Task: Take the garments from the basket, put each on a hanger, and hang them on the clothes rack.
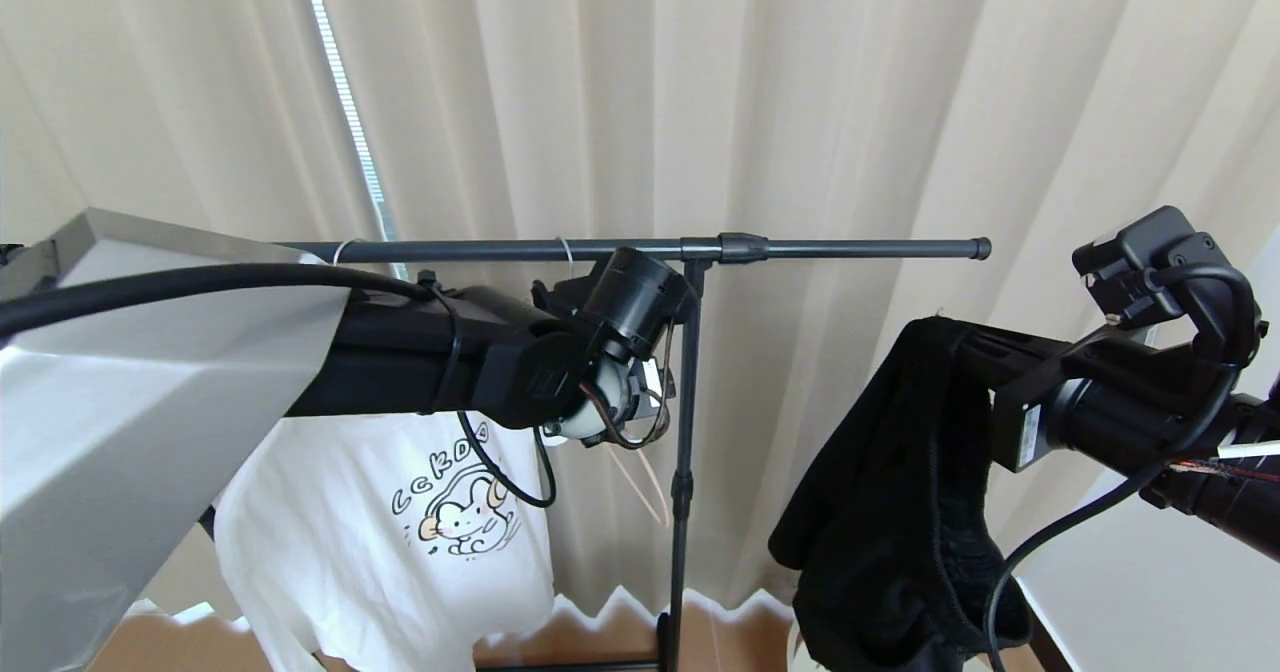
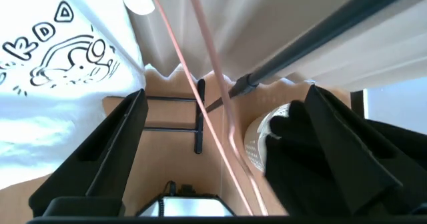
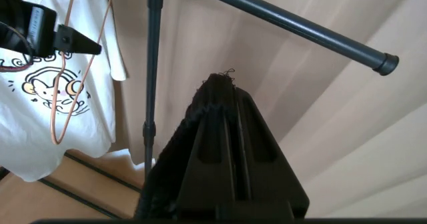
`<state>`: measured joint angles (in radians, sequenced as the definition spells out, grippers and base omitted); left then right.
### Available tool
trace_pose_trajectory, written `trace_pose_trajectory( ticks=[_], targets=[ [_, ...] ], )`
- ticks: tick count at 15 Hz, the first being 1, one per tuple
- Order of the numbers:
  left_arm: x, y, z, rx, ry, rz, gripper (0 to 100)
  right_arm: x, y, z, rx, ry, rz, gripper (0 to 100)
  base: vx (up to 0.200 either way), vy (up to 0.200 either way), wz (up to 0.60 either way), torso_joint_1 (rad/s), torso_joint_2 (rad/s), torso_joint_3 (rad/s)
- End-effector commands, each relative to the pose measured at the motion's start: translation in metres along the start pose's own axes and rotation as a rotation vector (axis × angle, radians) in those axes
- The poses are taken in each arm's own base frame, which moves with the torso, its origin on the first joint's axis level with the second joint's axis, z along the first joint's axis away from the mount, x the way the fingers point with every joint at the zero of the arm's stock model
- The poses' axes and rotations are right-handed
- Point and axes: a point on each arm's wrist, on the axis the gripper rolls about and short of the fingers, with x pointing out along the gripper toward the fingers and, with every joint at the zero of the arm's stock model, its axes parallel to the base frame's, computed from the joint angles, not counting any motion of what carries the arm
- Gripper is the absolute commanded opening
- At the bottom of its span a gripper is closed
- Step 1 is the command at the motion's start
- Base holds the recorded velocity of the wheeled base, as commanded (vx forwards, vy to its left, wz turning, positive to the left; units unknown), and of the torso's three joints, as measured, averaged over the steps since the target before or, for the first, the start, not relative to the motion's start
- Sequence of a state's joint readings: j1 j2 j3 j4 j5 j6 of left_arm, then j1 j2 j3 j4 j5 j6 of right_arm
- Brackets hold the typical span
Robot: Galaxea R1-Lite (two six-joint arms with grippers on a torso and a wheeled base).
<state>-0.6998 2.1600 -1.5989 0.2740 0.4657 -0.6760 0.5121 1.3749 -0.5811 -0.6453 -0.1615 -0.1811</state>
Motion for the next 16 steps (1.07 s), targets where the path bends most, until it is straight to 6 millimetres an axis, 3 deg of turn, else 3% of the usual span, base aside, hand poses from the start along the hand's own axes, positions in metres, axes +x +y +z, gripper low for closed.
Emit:
trace_pose_trajectory(
  ticks=[1,9,10,16],
  targets=[
    [0.012,0.0,-0.006,0.006,0.019,0.02,100,0.0,0.001,0.0,-0.001,0.001,0.004,0,0.0,0.0,0.0,0.0,0.0,0.0],
    [0.026,-0.003,-0.01,-0.005,0.027,0.032,100,-0.003,0.001,0.001,0.0,-0.006,0.007,0,0.0,0.0,0.0,0.0,0.0,0.0],
    [0.026,-0.003,-0.01,-0.005,0.025,0.032,0,-0.003,0.001,0.001,-0.002,-0.006,0.006,0,0.0,0.0,0.0,0.0,0.0,0.0],
    [0.022,-0.003,-0.009,0.001,0.024,0.03,0,-0.005,0.001,0.002,0.0,-0.01,0.006,0,0.0,0.0,0.0,0.0,0.0,0.0]
  ],
)
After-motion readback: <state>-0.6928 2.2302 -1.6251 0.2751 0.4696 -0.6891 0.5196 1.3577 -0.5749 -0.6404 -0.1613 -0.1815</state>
